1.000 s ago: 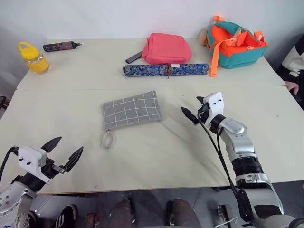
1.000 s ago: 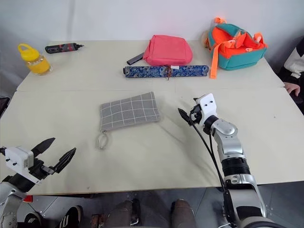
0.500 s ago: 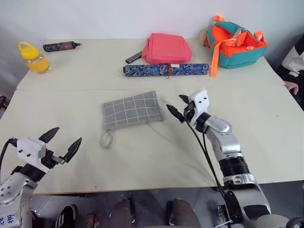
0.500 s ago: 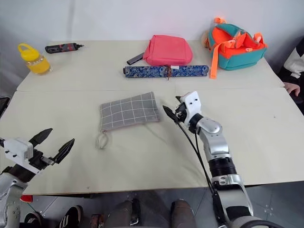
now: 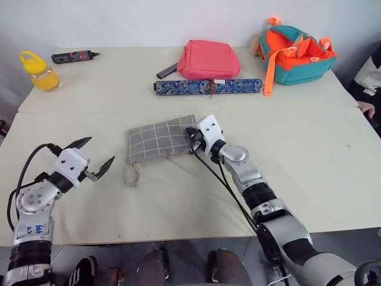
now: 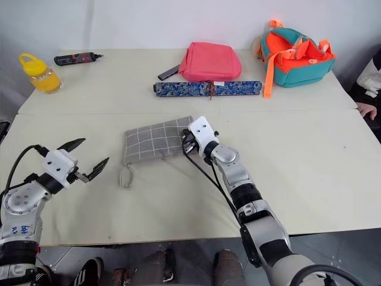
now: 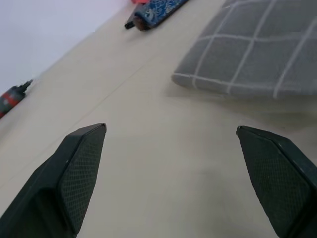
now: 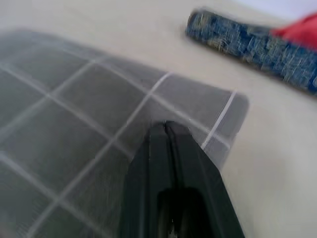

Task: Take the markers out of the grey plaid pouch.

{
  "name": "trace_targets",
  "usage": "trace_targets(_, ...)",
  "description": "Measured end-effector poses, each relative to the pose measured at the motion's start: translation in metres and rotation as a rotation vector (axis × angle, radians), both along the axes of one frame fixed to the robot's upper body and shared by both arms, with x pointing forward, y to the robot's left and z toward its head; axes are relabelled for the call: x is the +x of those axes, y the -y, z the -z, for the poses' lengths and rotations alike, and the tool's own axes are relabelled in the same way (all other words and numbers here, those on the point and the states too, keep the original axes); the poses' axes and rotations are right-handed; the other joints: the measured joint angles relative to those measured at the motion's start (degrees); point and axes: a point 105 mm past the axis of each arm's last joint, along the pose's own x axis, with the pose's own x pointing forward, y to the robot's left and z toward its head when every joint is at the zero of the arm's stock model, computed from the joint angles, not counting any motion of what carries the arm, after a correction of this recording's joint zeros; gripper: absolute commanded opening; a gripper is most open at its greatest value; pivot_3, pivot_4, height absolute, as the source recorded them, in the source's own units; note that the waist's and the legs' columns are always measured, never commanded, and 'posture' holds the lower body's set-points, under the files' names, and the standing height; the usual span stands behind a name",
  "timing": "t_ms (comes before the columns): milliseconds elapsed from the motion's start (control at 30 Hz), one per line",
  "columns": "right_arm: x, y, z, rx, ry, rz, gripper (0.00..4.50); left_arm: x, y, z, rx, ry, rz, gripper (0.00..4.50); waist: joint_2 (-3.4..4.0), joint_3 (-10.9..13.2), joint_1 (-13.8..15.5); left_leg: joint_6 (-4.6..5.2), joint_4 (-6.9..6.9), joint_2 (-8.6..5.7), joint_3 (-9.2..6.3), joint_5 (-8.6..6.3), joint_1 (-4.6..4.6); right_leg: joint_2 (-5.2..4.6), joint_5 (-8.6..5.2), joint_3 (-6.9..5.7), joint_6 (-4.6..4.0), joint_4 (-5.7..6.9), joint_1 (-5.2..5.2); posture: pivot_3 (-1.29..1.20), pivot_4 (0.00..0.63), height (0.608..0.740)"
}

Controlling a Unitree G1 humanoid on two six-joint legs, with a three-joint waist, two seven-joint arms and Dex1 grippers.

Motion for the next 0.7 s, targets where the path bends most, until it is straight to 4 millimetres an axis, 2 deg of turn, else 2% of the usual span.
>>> trace_targets(100,0.006,0.004,-0.004,-0.040,0.022,0.028,0.03,0.007,0.009,0.000,0.078,0.019,0.053,4.50,0.00,0.0,-0.1,-0.01,0.05,0.02,0.26,0.01,0.04,0.00,0.00,0.01,0.00,0.02,0.03,0.00,0.150,0.740)
trace_targets(233,0.006,0.007,0.001,-0.066,0.015,0.027,0.03,0.016,0.024,0.007,0.165,0.018,0.136,4.50,-0.01,0.0,-0.1,-0.01,0.04,0.04,0.46,0.01,0.01,0.01,0.00,0.02,0.00,0.06,-0.03,0.00,0.150,0.740)
trace_targets(367,0.006,0.011,0.002,-0.082,0.015,0.020,0.03,0.027,0.048,0.005,0.228,0.045,0.239,4.50,-0.02,0.0,0.0,-0.01,0.06,0.02,0.49,0.01,0.02,0.01,0.00,0.03,0.01,0.05,0.00,0.00,0.150,0.740)
trace_targets(500,0.006,0.012,0.002,-0.083,0.013,0.015,0.03,0.034,0.056,0.004,0.259,0.060,0.277,4.50,-0.01,0.0,0.0,-0.01,0.09,0.03,0.48,0.01,0.04,0.01,0.00,0.03,0.01,0.09,0.00,0.00,0.150,0.740)
trace_targets(600,0.004,0.014,0.004,-0.078,0.013,0.017,0.00,0.037,0.061,0.006,0.245,0.050,0.295,3.83,-0.02,0.0,0.0,-0.01,0.13,0.02,0.48,0.01,0.05,0.01,0.00,0.03,0.01,0.09,0.04,0.00,0.150,0.740)
trace_targets(700,0.002,0.014,0.005,-0.075,0.015,0.014,0.00,0.036,0.061,0.012,0.239,0.032,0.304,2.95,-0.02,0.0,0.0,0.00,0.15,0.03,0.47,0.02,0.06,0.01,0.00,0.03,0.01,0.13,0.03,0.00,0.150,0.740)
